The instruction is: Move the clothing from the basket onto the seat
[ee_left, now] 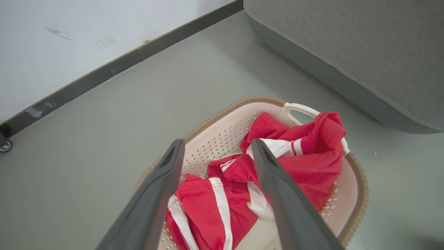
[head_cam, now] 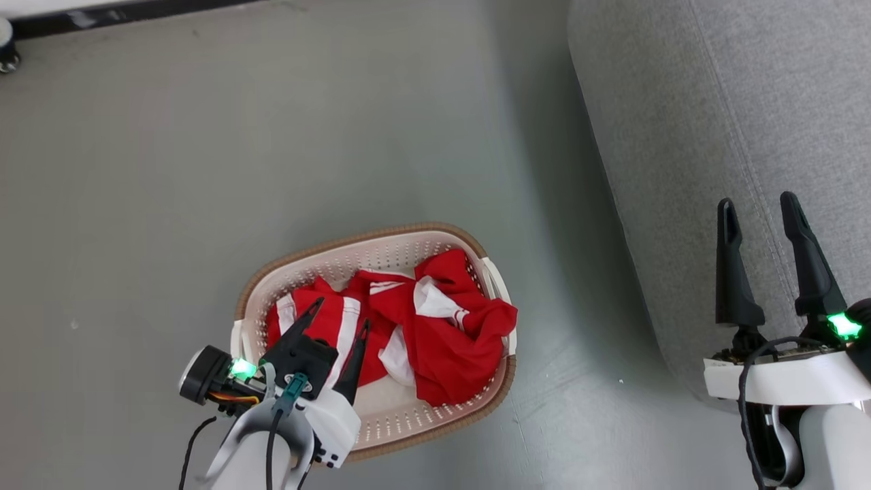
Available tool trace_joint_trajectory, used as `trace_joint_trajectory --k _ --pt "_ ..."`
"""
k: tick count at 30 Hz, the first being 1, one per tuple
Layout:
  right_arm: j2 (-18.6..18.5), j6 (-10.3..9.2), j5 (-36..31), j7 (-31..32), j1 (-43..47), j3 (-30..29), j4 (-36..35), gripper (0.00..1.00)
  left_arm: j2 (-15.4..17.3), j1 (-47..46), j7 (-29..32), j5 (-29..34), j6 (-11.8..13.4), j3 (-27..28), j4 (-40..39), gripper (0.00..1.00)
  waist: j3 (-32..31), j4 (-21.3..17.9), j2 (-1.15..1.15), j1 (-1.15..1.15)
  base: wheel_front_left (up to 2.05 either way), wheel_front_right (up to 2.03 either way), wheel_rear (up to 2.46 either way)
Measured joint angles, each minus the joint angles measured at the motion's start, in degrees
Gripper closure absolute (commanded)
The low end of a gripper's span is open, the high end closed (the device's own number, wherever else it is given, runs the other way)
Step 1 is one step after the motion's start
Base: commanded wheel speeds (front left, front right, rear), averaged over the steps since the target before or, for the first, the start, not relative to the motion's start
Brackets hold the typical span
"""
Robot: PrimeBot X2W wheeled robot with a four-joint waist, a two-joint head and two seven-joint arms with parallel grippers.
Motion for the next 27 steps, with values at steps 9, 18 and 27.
trace_joint_trajectory --k 9,18,27 --pt "0.0 0.0 1.0 -0.7 -2.4 -0.3 -0.1 0.0 2.0 -3.3 0.0 1.6 0.3 -0.1 4.0 0.0 4.4 -1.5 0.0 0.0 0.0 0.0 0.0" --pt "0.0 0.0 1.6 -1.3 -4.6 -0.3 0.2 0.0 2.9 -6.3 0.1 2.9 1.1 -0.3 7.4 0.0 8.4 -2.8 0.0 0.0 0.0 0.0 0.0" --pt "0.0 0.0 2.1 -1.3 -6.9 0.4 0.6 0.0 3.3 -9.6 0.2 4.0 2.2 -0.3 10.7 0.0 11.9 -3.8 0.0 0.0 0.0 0.0 0.0"
